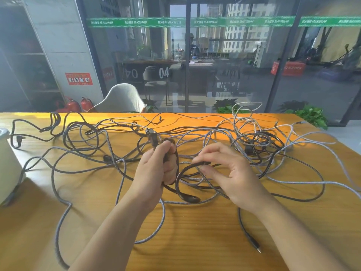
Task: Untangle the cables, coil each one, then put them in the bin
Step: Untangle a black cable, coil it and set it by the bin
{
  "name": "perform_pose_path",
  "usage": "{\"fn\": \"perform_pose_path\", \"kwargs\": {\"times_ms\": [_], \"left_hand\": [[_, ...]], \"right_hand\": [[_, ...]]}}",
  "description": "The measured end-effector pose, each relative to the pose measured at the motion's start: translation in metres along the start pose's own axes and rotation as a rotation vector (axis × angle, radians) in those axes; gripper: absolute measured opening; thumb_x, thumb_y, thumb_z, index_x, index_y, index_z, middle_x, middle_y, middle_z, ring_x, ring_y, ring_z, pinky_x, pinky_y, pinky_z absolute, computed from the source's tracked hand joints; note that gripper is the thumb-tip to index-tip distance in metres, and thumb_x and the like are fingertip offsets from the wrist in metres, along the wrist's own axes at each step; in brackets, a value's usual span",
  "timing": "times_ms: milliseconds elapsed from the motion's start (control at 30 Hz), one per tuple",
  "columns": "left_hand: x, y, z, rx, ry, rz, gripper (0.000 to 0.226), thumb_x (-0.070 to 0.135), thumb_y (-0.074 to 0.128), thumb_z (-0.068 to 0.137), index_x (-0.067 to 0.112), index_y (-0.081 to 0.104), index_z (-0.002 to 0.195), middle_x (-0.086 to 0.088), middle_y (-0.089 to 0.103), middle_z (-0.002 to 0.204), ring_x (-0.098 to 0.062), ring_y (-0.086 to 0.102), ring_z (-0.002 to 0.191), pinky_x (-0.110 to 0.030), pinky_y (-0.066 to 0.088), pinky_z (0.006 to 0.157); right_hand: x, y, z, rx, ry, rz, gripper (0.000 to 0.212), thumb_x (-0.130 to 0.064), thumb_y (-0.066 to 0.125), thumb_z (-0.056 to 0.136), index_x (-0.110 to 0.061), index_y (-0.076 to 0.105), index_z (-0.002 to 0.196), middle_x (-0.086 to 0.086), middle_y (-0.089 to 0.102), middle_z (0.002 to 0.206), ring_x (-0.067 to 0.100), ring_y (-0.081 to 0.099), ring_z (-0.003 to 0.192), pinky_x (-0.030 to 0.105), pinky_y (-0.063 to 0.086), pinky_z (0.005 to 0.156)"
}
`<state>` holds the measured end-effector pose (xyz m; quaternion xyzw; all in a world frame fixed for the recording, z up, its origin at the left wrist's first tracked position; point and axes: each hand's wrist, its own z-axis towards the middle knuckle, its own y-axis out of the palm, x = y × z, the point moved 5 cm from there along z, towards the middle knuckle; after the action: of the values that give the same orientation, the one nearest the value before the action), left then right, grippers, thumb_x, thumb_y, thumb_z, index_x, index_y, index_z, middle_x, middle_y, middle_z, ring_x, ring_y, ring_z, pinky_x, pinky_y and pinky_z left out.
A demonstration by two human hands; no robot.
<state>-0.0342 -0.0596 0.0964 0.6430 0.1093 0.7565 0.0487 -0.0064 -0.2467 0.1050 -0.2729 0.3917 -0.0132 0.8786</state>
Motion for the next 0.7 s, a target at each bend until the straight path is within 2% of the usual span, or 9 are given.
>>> {"fn": "perform_pose_path", "kwargs": {"times_ms": [200, 267, 367, 433, 500, 533, 600, 633, 700], "left_hand": [[0.001, -0.010, 0.006, 0.008, 0.000, -0.127, 0.024, 0.030, 0.047, 0.106, 0.016, 0.053, 0.086, 0.004, 0.020, 0.060, -0.013, 0.014, 0.049, -0.031, 0.010, 0.049], [0.003, -0.009, 0.006, -0.009, -0.006, -0.185, 0.028, 0.028, 0.042, 0.108, 0.016, 0.055, 0.086, 0.007, 0.021, 0.057, -0.009, 0.015, 0.045, -0.029, 0.010, 0.048], [0.005, -0.004, 0.003, -0.051, -0.017, -0.209, 0.032, 0.028, 0.039, 0.109, 0.015, 0.056, 0.086, 0.008, 0.023, 0.054, -0.008, 0.017, 0.043, -0.028, 0.011, 0.046], [0.005, -0.001, 0.001, -0.066, -0.017, -0.203, 0.031, 0.028, 0.038, 0.110, 0.015, 0.055, 0.087, 0.008, 0.023, 0.055, -0.008, 0.017, 0.043, -0.027, 0.012, 0.046], [0.005, 0.000, 0.001, -0.071, -0.014, -0.186, 0.031, 0.028, 0.037, 0.110, 0.015, 0.054, 0.088, 0.008, 0.023, 0.055, -0.009, 0.017, 0.044, -0.028, 0.012, 0.047], [0.005, 0.000, 0.000, -0.074, -0.013, -0.175, 0.031, 0.028, 0.037, 0.110, 0.015, 0.054, 0.088, 0.007, 0.023, 0.056, -0.010, 0.017, 0.045, -0.029, 0.012, 0.047], [0.005, 0.000, 0.000, -0.082, -0.017, -0.151, 0.031, 0.028, 0.036, 0.111, 0.014, 0.054, 0.089, 0.007, 0.024, 0.056, -0.010, 0.018, 0.046, -0.030, 0.012, 0.049], [0.005, 0.001, -0.001, -0.086, -0.020, -0.139, 0.030, 0.028, 0.036, 0.111, 0.014, 0.054, 0.090, 0.006, 0.024, 0.057, -0.011, 0.018, 0.046, -0.031, 0.012, 0.049], [0.005, 0.002, -0.002, -0.100, -0.024, -0.120, 0.030, 0.028, 0.037, 0.111, 0.014, 0.054, 0.091, 0.005, 0.025, 0.058, -0.012, 0.018, 0.047, -0.031, 0.013, 0.049]], "right_hand": [[0.009, -0.043, 0.003, 0.311, -0.148, -0.452, 0.020, -0.018, 0.079, 0.089, -0.025, 0.082, 0.107, -0.008, 0.067, 0.104, 0.015, 0.058, 0.102, 0.023, 0.042, 0.094], [0.019, -0.051, 0.003, 0.299, -0.117, -0.549, 0.020, -0.017, 0.085, 0.084, -0.025, 0.083, 0.102, -0.009, 0.066, 0.101, 0.017, 0.057, 0.098, 0.024, 0.041, 0.093], [0.032, -0.050, 0.004, 0.197, -0.051, -0.590, 0.017, -0.020, 0.085, 0.083, -0.027, 0.081, 0.098, -0.012, 0.063, 0.104, 0.013, 0.058, 0.103, 0.035, 0.047, 0.094], [0.035, -0.050, 0.004, 0.189, 0.014, -0.567, 0.015, -0.022, 0.083, 0.087, -0.031, 0.079, 0.099, -0.017, 0.057, 0.087, 0.006, 0.056, 0.086, 0.027, 0.047, 0.079], [0.034, -0.051, 0.003, 0.195, 0.110, -0.493, 0.013, -0.022, 0.077, 0.094, -0.034, 0.076, 0.098, -0.013, 0.049, 0.064, 0.008, 0.051, 0.064, 0.015, 0.039, 0.063], [0.034, -0.050, 0.003, 0.178, 0.160, -0.427, 0.013, -0.022, 0.072, 0.097, -0.034, 0.075, 0.099, -0.012, 0.053, 0.062, 0.008, 0.052, 0.061, 0.014, 0.039, 0.060], [0.034, -0.043, 0.002, 0.114, 0.270, -0.192, 0.023, -0.022, 0.056, 0.104, -0.035, 0.075, 0.105, -0.015, 0.069, 0.077, 0.006, 0.061, 0.069, 0.017, 0.044, 0.065], [0.034, -0.038, 0.002, 0.083, 0.326, -0.040, 0.030, -0.025, 0.047, 0.106, -0.035, 0.075, 0.107, -0.011, 0.074, 0.087, 0.007, 0.065, 0.075, 0.025, 0.047, 0.067], [0.034, -0.031, 0.002, 0.039, 0.401, 0.151, 0.039, -0.042, 0.039, 0.102, -0.035, 0.077, 0.107, 0.000, 0.076, 0.098, 0.014, 0.067, 0.084, 0.035, 0.048, 0.070]]}}
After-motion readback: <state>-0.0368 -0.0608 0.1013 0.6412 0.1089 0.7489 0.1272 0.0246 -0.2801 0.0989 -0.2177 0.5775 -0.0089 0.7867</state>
